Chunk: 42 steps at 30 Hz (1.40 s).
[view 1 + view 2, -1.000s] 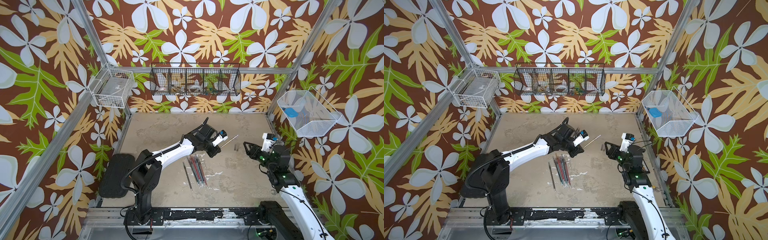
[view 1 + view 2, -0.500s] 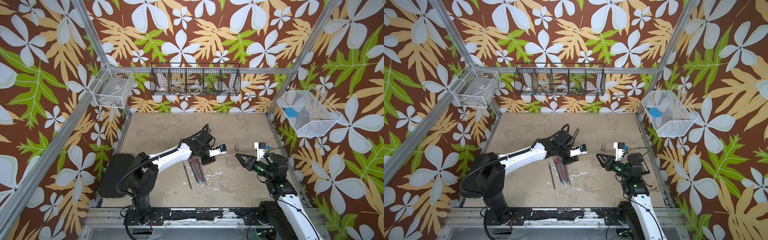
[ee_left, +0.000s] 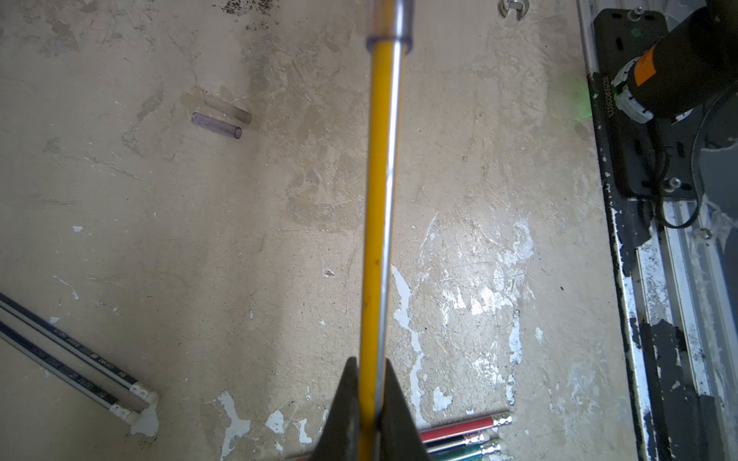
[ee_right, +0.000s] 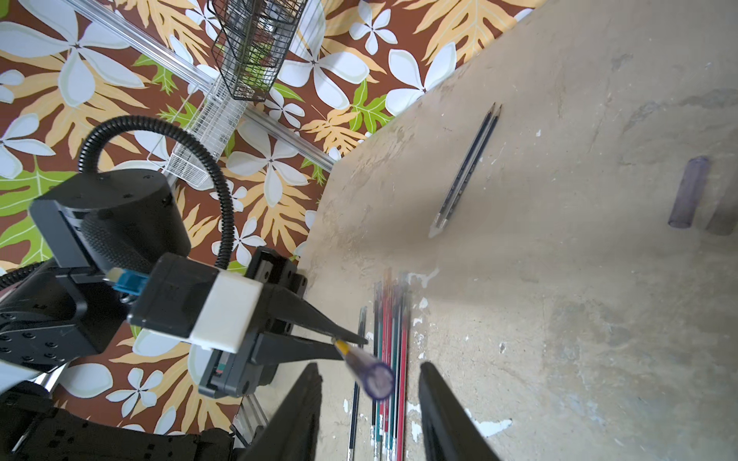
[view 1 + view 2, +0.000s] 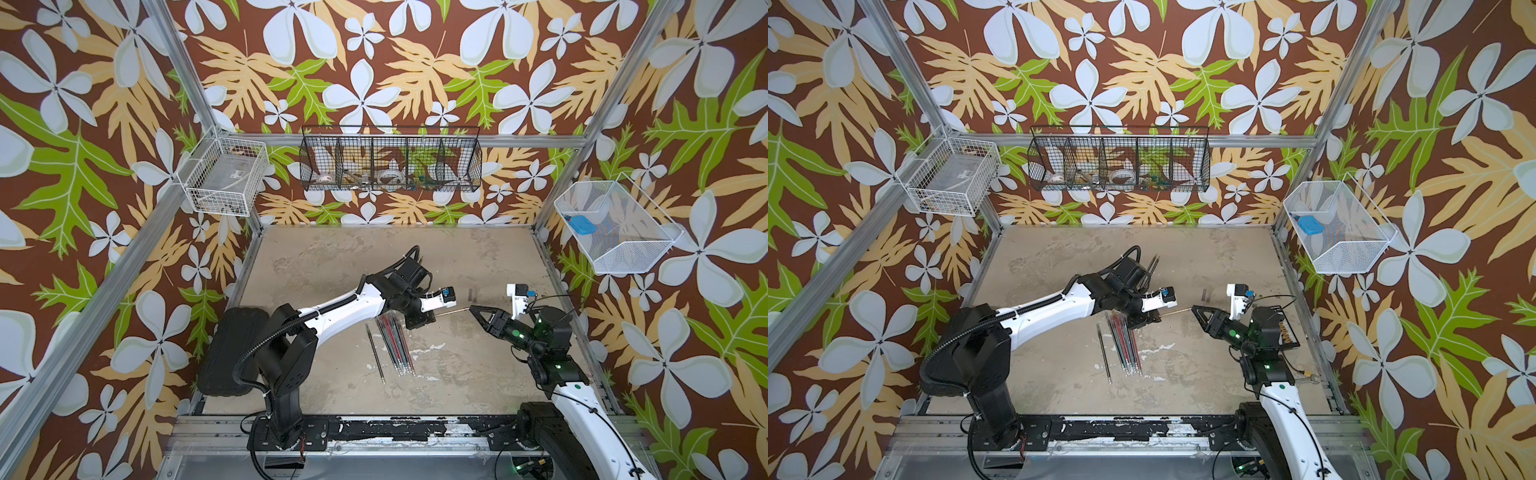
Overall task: Remove the protective cover of the pencils
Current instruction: Remove the protective sleeve from the pencil.
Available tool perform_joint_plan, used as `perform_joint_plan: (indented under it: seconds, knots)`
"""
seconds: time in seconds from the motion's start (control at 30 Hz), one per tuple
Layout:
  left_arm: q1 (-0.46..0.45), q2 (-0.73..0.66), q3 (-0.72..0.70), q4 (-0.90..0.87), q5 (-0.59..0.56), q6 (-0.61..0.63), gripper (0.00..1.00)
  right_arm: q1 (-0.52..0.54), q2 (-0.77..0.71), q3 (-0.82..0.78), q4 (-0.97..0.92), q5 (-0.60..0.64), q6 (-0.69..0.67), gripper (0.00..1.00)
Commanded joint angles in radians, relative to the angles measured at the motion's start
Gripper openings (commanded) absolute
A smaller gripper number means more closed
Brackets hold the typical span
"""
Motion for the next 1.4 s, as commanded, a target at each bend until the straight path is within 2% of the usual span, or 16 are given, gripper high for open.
perform_joint_plan:
  seconds: [0.0,0.23,0.77,0.83,1.0,1.1,1.23,1.37]
  knots:
    - [-0.001,0.006,0.009,-0.02,0.016,0.002,0.0,0.0,0.02,0.01,0.066,-0.001,0.022,0.42]
    - [-0.001,0.01,0.021,-0.02,0.008,-0.02,0.0,0.002,0.055,0.0,0.121,-0.017,0.076,0.36]
    - [-0.001,0.012,0.04,-0.026,0.015,-0.049,0.0,0.012,0.081,-0.01,0.177,-0.006,0.108,0.35]
    - [-0.001,0.013,0.041,-0.026,0.014,-0.051,0.0,0.015,0.091,-0.006,0.186,-0.008,0.116,0.3]
    - [-0.001,0.014,0.046,-0.025,0.001,-0.061,0.0,0.048,0.086,-0.013,0.178,0.02,0.125,0.0]
    - [-0.001,0.019,0.048,-0.026,-0.012,-0.065,0.0,0.055,0.072,-0.013,0.151,0.05,0.116,0.0]
    - [-0.001,0.017,0.047,-0.024,-0.024,-0.068,0.0,0.053,0.056,0.032,0.039,0.12,0.036,0.0]
    - [-0.001,0.004,0.044,-0.019,-0.033,-0.073,0.0,0.016,0.052,0.055,0.017,0.143,0.01,0.0]
